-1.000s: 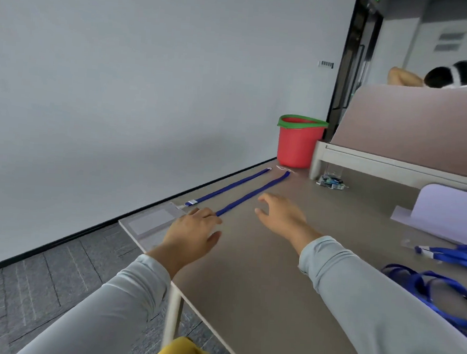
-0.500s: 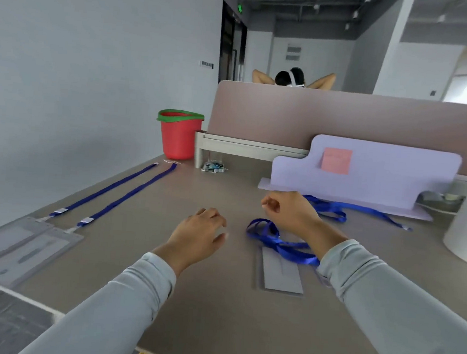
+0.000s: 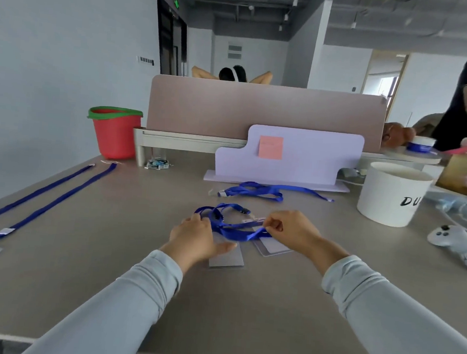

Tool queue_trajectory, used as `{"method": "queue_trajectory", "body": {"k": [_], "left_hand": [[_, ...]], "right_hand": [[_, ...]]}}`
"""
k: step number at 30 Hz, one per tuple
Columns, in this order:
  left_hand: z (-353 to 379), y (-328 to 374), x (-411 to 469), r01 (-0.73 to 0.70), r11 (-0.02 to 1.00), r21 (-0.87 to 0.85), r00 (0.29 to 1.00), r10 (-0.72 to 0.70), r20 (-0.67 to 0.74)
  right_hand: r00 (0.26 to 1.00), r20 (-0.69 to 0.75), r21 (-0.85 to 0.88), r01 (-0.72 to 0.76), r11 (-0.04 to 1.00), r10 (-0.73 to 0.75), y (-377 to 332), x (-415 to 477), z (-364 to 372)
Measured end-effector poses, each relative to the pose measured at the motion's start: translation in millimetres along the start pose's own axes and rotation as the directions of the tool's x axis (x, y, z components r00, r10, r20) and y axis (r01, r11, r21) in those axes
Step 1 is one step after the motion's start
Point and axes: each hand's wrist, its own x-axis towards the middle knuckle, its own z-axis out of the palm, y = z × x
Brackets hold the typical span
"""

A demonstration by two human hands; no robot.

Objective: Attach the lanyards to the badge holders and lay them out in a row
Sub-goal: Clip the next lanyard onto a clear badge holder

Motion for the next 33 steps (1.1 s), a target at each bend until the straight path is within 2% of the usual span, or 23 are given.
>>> {"method": "queue_trajectory", "body": {"k": [7, 13, 17, 23, 25, 28, 30, 33], "left_hand": [[5.6, 14.7, -1.9, 0.128, 0.986, 0.109, 0.986, -0.137, 0.089], [-0.7, 0.1, 4.7, 0.106, 0.987, 0.123, 0.972, -0.129, 0.197], [-16.8, -1.7, 5.9, 0.149, 0.989, 0.016, 0.934, -0.146, 0.327], [-21.1, -14.2, 10.6, 0.199, 0.976, -0.09, 0.922, -0.155, 0.356], [-27.6, -20.9, 14.2, 0.209, 0.964, -0.165, 0.949, -0.16, 0.271], [-49.9, -29.0, 16.4, 0.114, 0.982, -0.151, 0.993, -0.115, 0.001], [-69.9, -25.9, 11.3, 0.069, 0.998, 0.004, 0.984, -0.068, -0.165], [-90.5, -10.3, 6.1, 0.028, 0.963, 0.268, 0.954, 0.055, -0.296]], "right_hand": [[0.999, -0.022, 0.025, 0.035, 0.999, -0.034, -2.1, -7.9, 2.7], [0.998, -0.006, 0.031, 0.064, 0.998, -0.063, -8.6, -8.0, 11.0], [0.998, 0.009, 0.045, 0.056, 0.997, -0.056, -9.7, -8.9, 14.4], [0.998, -0.045, 0.15, 0.06, 0.987, -0.054, -8.5, -6.8, 17.0], [0.996, -0.07, 0.192, 0.061, 0.979, -0.049, -9.6, -4.7, 14.3], [0.995, -0.08, 0.207, 0.073, 0.976, -0.057, -12.2, 0.2, 7.7], [0.992, -0.116, 0.226, 0.084, 0.971, -0.059, -16.0, 4.3, 3.4], [0.971, -0.227, 0.238, 0.129, 0.963, -0.074, -26.3, 9.6, -1.3]]}}
